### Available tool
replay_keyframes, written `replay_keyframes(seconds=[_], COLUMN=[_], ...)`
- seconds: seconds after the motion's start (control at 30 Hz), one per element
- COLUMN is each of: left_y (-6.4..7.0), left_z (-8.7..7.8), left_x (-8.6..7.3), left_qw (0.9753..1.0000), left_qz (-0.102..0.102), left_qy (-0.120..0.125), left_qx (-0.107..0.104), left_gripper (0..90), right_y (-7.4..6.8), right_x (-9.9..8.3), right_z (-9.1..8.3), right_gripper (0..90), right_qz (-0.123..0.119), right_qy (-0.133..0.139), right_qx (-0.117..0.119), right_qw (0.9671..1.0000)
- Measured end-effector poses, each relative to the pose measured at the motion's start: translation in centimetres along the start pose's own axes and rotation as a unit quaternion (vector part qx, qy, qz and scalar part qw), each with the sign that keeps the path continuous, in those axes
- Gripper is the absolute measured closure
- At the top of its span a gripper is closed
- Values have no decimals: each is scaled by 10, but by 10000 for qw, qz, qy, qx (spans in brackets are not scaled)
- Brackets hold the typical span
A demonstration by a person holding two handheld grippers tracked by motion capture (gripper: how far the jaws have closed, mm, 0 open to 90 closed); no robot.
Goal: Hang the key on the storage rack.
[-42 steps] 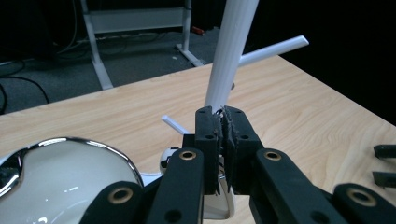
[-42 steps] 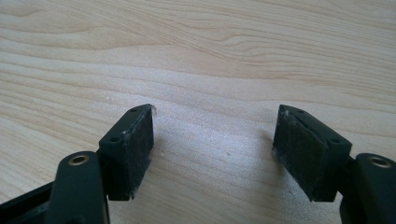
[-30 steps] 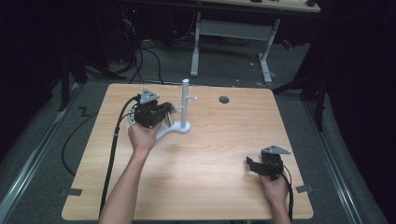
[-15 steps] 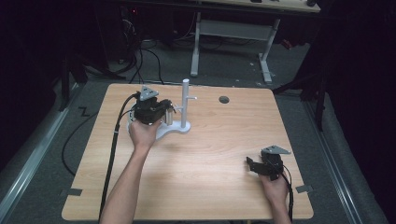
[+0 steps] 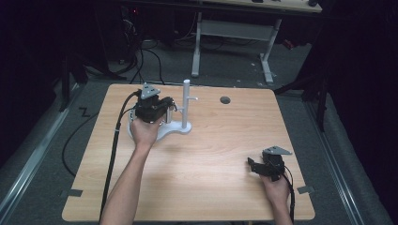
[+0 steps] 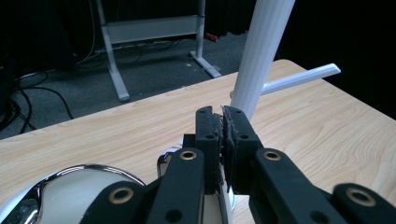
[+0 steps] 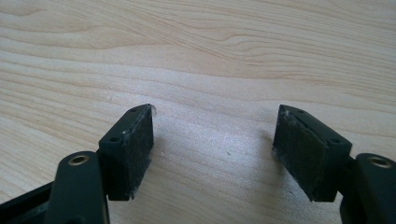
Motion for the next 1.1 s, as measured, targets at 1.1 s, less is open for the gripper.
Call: replay_keyframes(seconds=[1.1], left_y=[0], left_z=[14], left_x=[-26], left_qw=[9996], left_qz=[-3], left_qy=[-272], left_qx=[85], left_gripper=[853], right_y=[0], right_x=[0], right_z=[0], right_gripper=[289], right_qz=[0], right_qy=[0], right_qx=[1], right_qw=[10000])
Point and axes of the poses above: each handheld gripper's, and its own axes: z roughly forward along the jaws, x roughly out of its top, y roughly to its right, the point moved 2 cm from there along z, roughly forward along the jaws, and after that the axes turned 4 degrees about y, right-handed, at the moved point
